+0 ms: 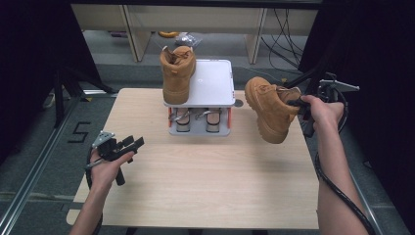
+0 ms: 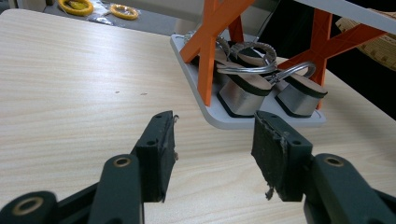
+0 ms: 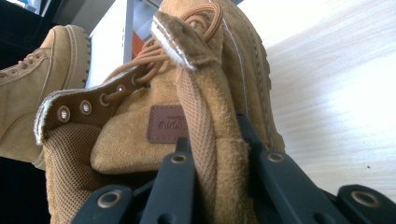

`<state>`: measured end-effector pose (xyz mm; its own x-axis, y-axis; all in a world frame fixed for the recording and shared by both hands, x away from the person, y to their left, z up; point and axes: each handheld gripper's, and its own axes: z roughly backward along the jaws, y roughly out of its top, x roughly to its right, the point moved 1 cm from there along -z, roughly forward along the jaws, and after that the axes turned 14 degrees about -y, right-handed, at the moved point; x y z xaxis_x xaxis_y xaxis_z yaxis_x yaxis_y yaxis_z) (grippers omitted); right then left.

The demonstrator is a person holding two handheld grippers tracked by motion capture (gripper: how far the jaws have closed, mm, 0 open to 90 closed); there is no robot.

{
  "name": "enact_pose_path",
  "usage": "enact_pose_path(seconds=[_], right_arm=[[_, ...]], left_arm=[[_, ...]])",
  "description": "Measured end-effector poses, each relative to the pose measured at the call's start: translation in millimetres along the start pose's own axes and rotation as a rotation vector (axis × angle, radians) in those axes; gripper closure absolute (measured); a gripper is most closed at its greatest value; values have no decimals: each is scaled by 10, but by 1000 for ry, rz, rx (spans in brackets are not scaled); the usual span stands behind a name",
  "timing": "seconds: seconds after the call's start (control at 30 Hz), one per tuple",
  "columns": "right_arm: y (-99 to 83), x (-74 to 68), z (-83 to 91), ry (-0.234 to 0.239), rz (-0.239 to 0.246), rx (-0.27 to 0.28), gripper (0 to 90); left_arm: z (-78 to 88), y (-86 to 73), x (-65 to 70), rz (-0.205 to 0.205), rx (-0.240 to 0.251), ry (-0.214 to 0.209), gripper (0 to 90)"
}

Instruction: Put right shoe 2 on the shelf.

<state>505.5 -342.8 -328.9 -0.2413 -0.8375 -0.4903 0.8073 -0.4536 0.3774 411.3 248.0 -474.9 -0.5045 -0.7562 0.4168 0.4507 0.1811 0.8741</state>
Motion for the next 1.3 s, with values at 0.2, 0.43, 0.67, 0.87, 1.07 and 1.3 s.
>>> enact_pose_path(seconds=[0.2, 0.43, 0.67, 0.87, 1.07, 1.3], right_arm=[[21, -62, 15, 4, -15, -6, 819], [60, -126, 33, 16, -23, 12, 820], [89, -178, 34, 28, -17, 16, 817], [124, -248, 21, 34, -27, 29, 813], [140, -285, 28, 35, -25, 33, 813], [184, -353, 50, 45, -17, 63, 815]], left_arm=[[10, 9, -4, -1, 2, 3, 483], [17, 11, -14, -2, 1, 5, 484], [26, 15, -20, -6, 2, 8, 484], [15, 7, -18, -9, 1, 4, 484], [16, 2, -29, -7, 1, 7, 484], [25, 5, -39, -8, 2, 10, 486]])
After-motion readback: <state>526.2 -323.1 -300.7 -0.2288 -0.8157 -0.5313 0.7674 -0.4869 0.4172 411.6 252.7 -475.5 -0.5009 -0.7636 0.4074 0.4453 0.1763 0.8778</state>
